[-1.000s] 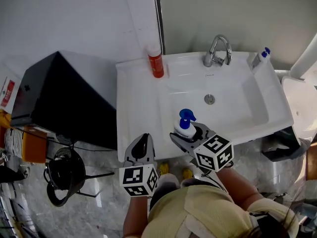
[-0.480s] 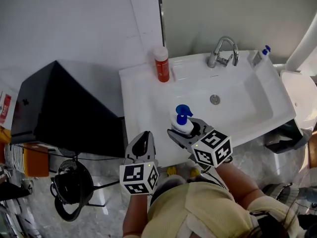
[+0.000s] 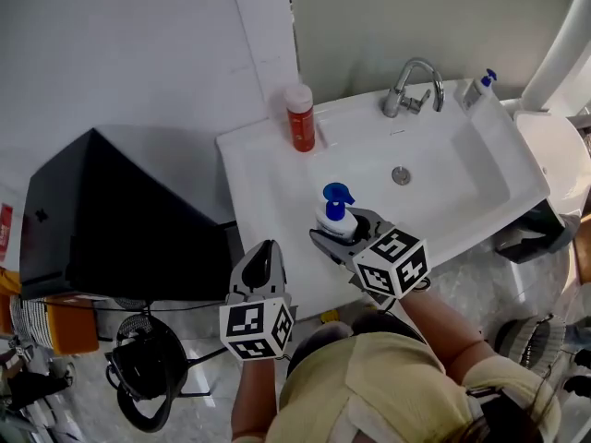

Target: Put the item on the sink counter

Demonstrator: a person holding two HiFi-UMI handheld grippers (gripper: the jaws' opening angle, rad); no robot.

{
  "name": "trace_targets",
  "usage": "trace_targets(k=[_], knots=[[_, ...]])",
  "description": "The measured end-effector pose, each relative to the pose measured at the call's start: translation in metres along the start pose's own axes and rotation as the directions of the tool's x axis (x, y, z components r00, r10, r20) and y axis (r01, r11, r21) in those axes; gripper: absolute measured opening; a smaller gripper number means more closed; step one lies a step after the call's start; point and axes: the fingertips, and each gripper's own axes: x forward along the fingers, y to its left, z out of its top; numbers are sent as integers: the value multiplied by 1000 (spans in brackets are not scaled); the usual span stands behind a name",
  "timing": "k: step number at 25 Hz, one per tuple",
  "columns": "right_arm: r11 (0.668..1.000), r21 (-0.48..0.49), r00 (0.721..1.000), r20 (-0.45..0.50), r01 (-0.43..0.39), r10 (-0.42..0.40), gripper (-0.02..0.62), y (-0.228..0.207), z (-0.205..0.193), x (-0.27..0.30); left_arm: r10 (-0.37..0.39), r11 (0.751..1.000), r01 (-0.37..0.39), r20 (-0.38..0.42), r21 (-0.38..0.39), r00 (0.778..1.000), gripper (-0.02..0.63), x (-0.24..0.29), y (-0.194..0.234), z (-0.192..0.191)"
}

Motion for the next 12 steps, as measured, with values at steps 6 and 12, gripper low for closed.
trace_targets(k=[6, 12], knots=[[1000, 6, 1000, -6, 18, -18, 207, -4, -1, 5, -16, 1000, 16, -7, -10, 1000, 55, 5, 3, -2], [1000, 3, 1000, -6, 15, -15, 207, -19, 4, 13, -9, 1000, 9, 4, -4, 1000, 55, 19, 2, 6]])
